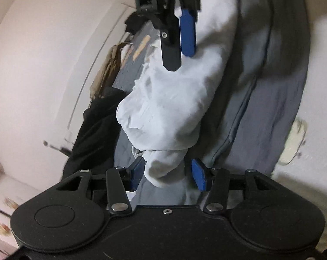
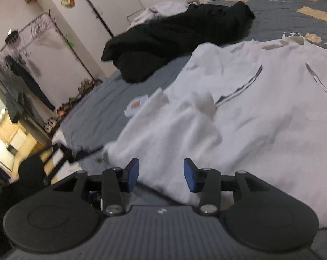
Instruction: Fold clothes
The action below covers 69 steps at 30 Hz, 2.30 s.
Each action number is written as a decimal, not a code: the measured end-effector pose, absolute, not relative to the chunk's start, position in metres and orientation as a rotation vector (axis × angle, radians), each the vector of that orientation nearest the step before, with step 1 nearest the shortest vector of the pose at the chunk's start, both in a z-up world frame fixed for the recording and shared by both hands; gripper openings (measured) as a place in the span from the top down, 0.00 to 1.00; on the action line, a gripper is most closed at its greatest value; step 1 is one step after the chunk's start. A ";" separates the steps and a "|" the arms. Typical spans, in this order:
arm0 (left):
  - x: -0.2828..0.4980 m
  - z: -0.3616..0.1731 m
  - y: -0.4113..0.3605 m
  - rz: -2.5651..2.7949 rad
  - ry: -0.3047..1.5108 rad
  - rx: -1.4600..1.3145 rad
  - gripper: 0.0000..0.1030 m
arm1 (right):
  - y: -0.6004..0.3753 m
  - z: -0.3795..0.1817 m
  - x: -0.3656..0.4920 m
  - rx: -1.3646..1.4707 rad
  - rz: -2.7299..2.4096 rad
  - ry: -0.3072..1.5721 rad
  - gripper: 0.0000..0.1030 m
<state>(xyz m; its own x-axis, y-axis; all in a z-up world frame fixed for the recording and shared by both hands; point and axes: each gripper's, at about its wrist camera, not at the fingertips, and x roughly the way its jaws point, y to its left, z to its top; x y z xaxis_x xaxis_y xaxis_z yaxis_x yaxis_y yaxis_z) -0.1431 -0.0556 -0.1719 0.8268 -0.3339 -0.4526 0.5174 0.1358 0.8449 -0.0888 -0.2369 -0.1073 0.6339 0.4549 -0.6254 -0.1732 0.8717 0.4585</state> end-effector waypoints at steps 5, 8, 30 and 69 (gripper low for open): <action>-0.132 -0.181 -0.059 -0.653 0.186 1.350 0.88 | -0.237 -0.126 -0.089 0.362 0.356 0.820 0.56; -0.128 -0.176 -0.043 -0.683 0.172 1.380 0.92 | -0.242 -0.135 -0.088 0.366 0.339 0.834 0.57; -0.129 -0.141 -0.005 -0.778 0.210 1.243 0.72 | -0.264 -0.142 -0.087 0.416 0.315 0.845 0.56; -0.047 -0.108 -0.003 -0.708 0.678 0.524 0.66 | -0.241 -0.112 -0.083 0.375 0.434 0.743 0.57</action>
<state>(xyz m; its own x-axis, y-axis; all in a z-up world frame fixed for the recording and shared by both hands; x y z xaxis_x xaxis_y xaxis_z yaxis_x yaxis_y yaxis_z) -0.0466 -0.0031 -0.1083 0.5670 -0.4105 -0.7142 0.7310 0.6504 0.2065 -0.0829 -0.2409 -0.1123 0.6561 0.5024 -0.5631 -0.2433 0.8471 0.4724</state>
